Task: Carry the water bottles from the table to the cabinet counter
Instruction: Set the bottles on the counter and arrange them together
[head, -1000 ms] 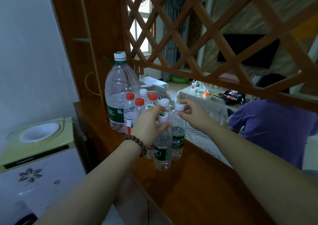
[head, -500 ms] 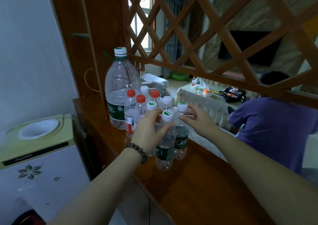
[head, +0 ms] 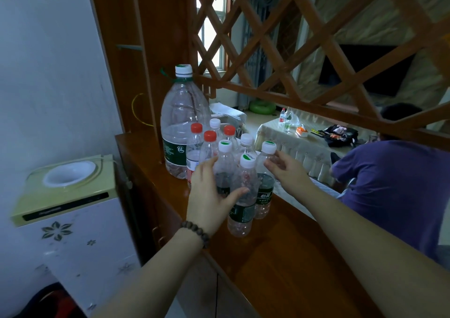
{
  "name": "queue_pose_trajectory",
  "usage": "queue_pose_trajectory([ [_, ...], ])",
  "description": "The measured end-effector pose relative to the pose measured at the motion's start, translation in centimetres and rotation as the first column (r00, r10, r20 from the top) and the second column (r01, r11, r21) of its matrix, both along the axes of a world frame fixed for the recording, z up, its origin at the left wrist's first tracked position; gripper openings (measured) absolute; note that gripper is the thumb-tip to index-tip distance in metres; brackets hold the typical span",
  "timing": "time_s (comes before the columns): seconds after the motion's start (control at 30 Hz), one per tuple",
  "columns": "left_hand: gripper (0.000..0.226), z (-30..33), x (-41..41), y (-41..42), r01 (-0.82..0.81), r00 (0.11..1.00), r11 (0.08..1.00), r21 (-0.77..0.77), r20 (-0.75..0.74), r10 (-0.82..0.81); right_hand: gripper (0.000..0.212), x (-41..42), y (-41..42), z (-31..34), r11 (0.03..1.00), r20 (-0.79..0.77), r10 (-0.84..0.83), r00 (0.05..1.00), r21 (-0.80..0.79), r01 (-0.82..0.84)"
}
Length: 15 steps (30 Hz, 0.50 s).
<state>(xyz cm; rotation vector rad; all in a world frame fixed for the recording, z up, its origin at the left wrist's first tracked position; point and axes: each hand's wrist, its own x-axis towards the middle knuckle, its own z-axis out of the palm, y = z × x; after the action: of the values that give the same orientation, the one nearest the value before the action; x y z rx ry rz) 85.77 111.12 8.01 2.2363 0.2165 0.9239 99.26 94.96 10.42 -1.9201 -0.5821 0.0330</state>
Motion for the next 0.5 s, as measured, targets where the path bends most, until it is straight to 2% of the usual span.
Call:
queue_pose_trajectory([
  [0.07, 0.116, -1.5, -0.9, 0.2, -0.039, 0.998, 0.998, -0.043, -0.048, 0.037, 0.073, 0.0, -0.7, -0.6, 0.999, -0.031, 0.034, 0.999, 0.012, -0.033],
  [0.17, 0.139, -4.0, -1.1, -0.1, -0.050, 0.985, 0.993, -0.111, -0.170, 0.030, 0.116, -0.5, -1.9, -2.9, 0.992, -0.091, 0.073, 0.993, -0.095, -0.081],
  [0.27, 0.146, -5.5, -0.4, -1.2, -0.056, 0.962, 0.980, -0.193, -0.273, 0.001, 0.135, -1.6, -1.9, -5.4, 0.975, -0.135, 0.111, 0.985, -0.177, -0.135],
  [0.3, 0.147, -5.7, -0.1, -1.6, -0.062, 0.956, 0.976, -0.211, -0.295, -0.003, 0.135, -1.8, -1.6, -6.1, 0.977, -0.145, 0.142, 0.979, -0.141, -0.162],
  [0.4, 0.147, -6.0, 0.8, -2.6, -0.087, 0.946, 0.959, -0.271, -0.324, -0.006, 0.117, -1.8, -0.8, -7.1, 0.980, -0.164, 0.194, 0.967, -0.013, -0.199],
  [0.5, 0.143, -6.2, 1.7, -2.7, -0.108, 0.946, 0.944, -0.312, -0.325, 0.001, 0.110, -1.8, -0.3, -7.2, 0.985, -0.151, 0.172, 0.973, 0.007, -0.173],
])
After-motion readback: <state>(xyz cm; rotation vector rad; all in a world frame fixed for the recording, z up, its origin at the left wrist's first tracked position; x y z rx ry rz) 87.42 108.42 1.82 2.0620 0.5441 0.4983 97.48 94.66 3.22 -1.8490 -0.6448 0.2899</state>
